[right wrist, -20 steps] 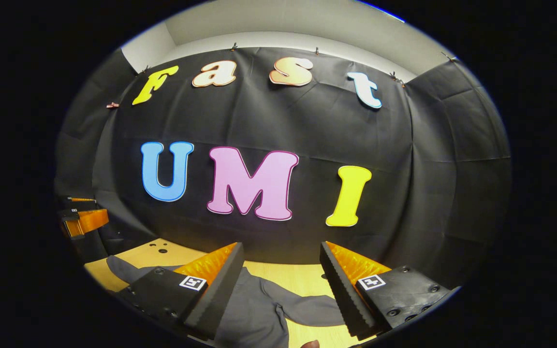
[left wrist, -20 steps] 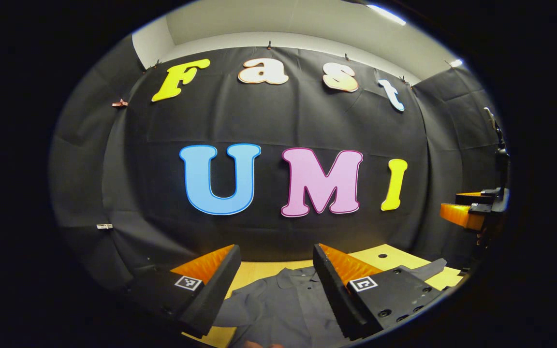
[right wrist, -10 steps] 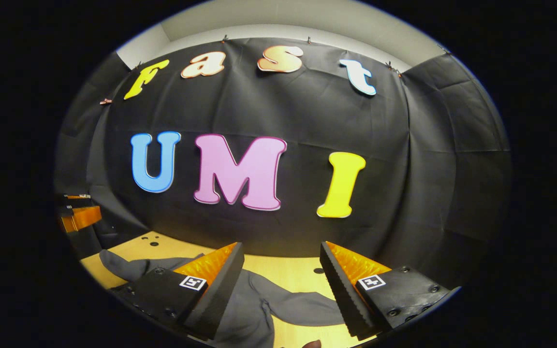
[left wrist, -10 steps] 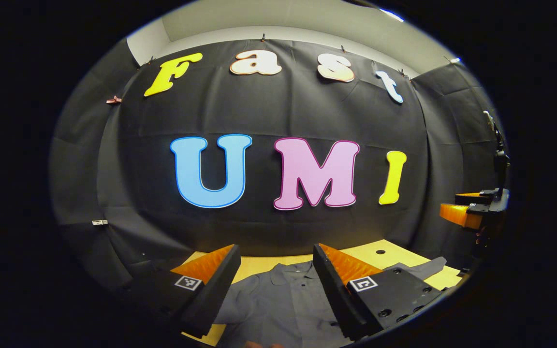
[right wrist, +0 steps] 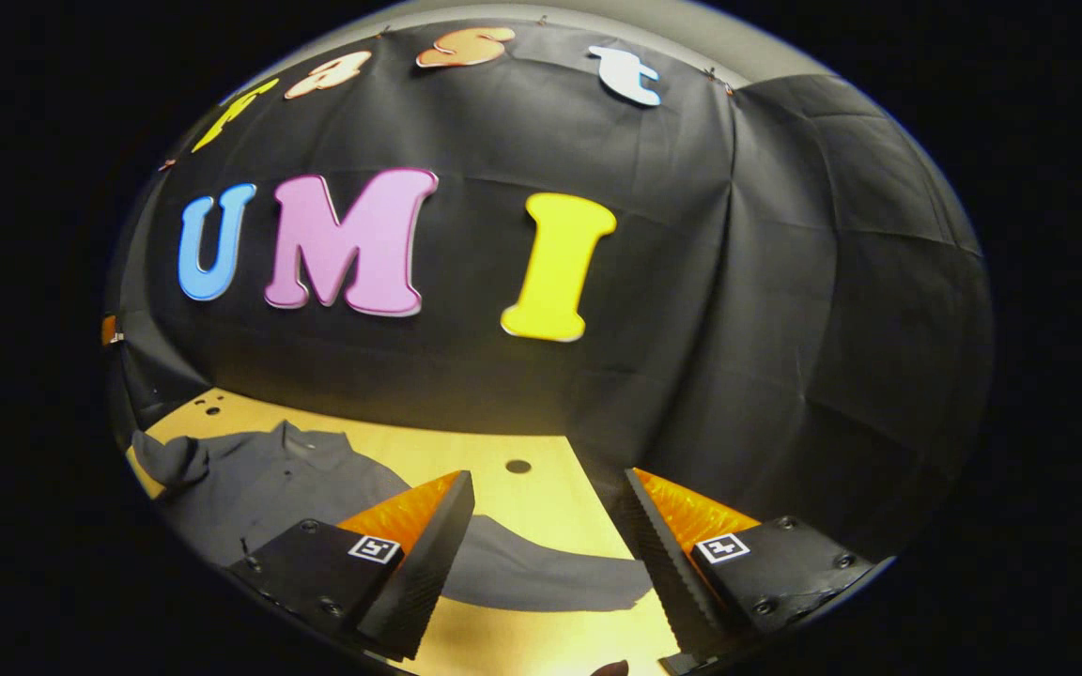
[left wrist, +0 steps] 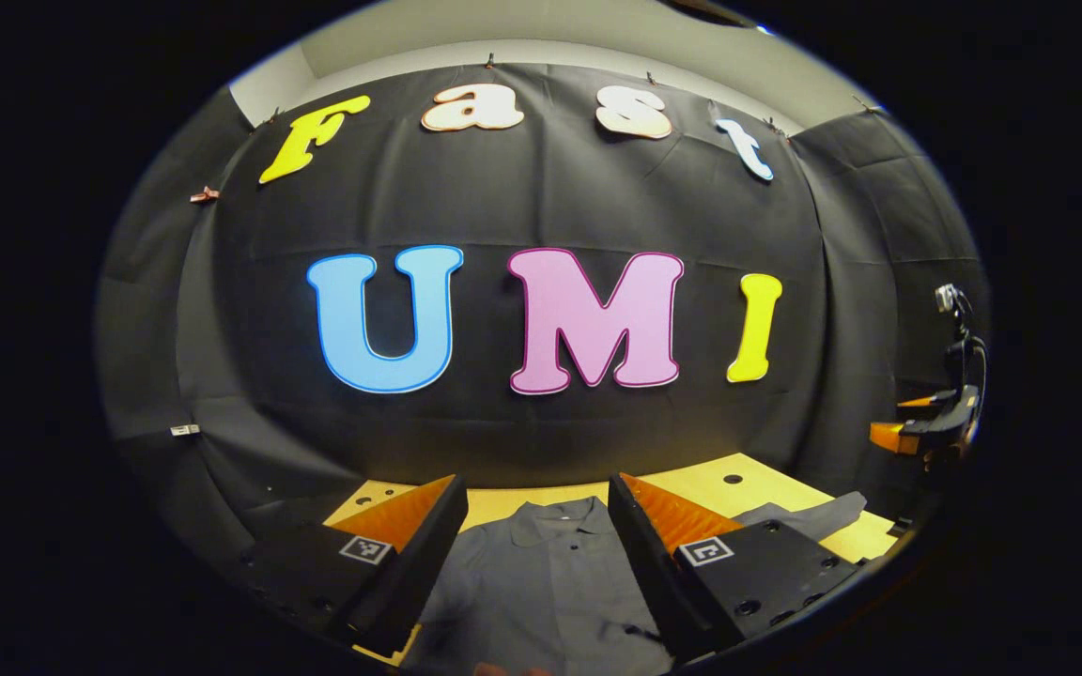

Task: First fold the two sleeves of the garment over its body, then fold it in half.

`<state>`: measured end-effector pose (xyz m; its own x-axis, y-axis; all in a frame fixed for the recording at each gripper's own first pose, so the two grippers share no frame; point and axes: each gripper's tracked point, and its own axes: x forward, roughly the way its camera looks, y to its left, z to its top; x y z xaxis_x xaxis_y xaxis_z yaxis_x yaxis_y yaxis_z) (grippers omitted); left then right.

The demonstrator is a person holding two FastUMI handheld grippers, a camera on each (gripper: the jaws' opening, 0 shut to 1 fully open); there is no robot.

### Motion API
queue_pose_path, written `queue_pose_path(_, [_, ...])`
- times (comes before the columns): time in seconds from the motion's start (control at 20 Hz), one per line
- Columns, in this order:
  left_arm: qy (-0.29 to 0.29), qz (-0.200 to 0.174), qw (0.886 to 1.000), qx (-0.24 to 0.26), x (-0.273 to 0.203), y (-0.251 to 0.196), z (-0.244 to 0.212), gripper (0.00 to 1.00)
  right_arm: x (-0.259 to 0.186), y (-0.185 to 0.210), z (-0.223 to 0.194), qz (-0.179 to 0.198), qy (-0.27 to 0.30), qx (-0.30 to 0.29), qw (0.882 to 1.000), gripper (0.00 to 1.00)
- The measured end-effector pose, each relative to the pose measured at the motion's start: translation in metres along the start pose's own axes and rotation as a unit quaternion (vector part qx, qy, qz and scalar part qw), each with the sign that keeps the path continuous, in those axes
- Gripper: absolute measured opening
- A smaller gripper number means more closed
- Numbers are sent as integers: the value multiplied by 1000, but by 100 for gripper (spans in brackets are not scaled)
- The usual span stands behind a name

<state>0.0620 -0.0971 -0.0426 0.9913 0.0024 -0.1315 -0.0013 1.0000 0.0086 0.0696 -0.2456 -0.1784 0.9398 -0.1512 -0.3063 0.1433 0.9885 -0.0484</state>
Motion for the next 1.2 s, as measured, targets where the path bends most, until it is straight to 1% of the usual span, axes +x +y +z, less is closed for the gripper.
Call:
queue_pose_path(0.1, [14, 9, 1000, -10, 4, -3, -8, 95, 16, -19, -28, -1, 22, 6, 1000, 98])
queue_pose_path(0.25, [35, 27, 999, -15, 7, -6, -18, 95, 37, -41, -85, -4, 74, 12, 997, 98])
queue_pose_path(0.4, [47, 45, 998, 2, 4, -8, -23, 95, 51, -51, -138, -1, 120, 12, 993, 98])
queue_pose_path(0.6, [61, 50, 997, 23, -6, -20, -30, 95, 73, -64, -188, -6, 163, 33, 986, 98])
queue_pose_path(0.8, [77, 63, 994, 32, -19, -25, -39, 93, 87, -74, -222, -13, 195, 38, 980, 98])
queue_pose_path(1.1, [96, 89, 991, 28, -34, -22, -51, 93, 96, -73, -258, 1, 233, 37, 972, 98])
queue_pose_path(1.2, [97, 94, 991, 24, -36, -21, -51, 93, 96, -68, -273, 11, 256, 42, 966, 98])
